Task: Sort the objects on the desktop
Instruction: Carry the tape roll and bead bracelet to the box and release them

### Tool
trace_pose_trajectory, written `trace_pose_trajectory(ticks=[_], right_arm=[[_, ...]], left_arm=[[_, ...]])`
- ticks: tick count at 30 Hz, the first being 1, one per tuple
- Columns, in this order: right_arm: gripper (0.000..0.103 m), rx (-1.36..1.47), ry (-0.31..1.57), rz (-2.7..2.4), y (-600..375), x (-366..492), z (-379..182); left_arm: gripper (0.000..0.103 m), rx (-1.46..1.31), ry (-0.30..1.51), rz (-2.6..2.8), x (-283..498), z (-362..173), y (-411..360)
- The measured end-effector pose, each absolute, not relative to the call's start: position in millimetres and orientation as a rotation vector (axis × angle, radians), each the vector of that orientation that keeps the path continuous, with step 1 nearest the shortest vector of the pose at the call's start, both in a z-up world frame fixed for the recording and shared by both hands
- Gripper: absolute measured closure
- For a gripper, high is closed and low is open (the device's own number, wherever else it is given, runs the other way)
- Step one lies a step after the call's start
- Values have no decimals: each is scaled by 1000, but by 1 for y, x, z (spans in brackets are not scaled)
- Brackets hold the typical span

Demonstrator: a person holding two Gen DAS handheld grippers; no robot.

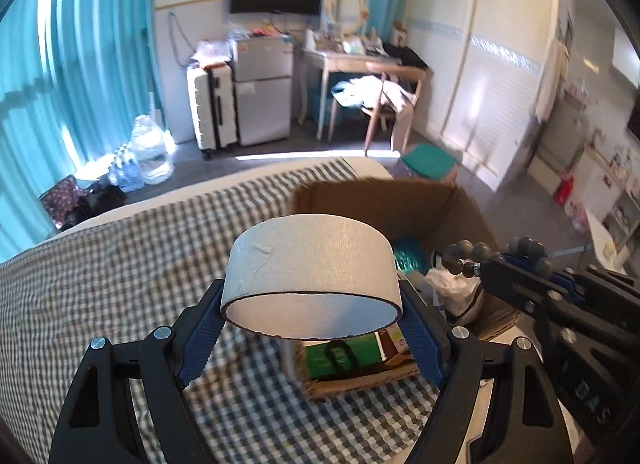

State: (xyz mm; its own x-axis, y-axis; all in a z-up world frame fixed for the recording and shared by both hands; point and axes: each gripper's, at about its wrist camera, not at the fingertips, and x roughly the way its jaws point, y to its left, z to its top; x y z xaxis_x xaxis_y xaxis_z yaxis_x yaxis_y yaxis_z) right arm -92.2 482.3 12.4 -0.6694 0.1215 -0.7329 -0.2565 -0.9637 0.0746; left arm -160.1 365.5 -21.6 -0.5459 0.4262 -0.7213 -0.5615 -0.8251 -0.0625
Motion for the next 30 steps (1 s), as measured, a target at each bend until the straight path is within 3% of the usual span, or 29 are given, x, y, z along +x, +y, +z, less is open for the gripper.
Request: trace_pose_trajectory(ticks=[5, 6, 8, 9, 10, 17, 23, 30], right_arm=[[90, -1177, 351, 2637, 514, -105, -8], [83, -1186, 362, 2618, 519, -108, -10], [57, -1195, 359, 2559, 525, -109, -14], [38, -1178, 359, 2536, 524, -107, -13], [36, -1154, 361, 2528, 526, -106, -11], [36, -1067, 329, 2533, 514, -95, 9], [35, -990, 493, 2530, 521, -73, 15], [35, -869, 507, 2574, 513, -46, 24]], left_arm=[[18, -1040, 240, 2309, -172, -42, 383], [14, -1047, 251, 2314, -172, -44, 386], [2, -1084, 293, 2359, -179, -51, 386], [0, -1101, 298, 2366, -181, -54, 385], [0, -1110, 281, 2363, -182, -55, 382], [0, -1049, 208, 2273, -176, -37, 371], [0, -973, 230, 2228, -166, -21, 364], [0, -1041, 223, 2372, -173, -22, 316]])
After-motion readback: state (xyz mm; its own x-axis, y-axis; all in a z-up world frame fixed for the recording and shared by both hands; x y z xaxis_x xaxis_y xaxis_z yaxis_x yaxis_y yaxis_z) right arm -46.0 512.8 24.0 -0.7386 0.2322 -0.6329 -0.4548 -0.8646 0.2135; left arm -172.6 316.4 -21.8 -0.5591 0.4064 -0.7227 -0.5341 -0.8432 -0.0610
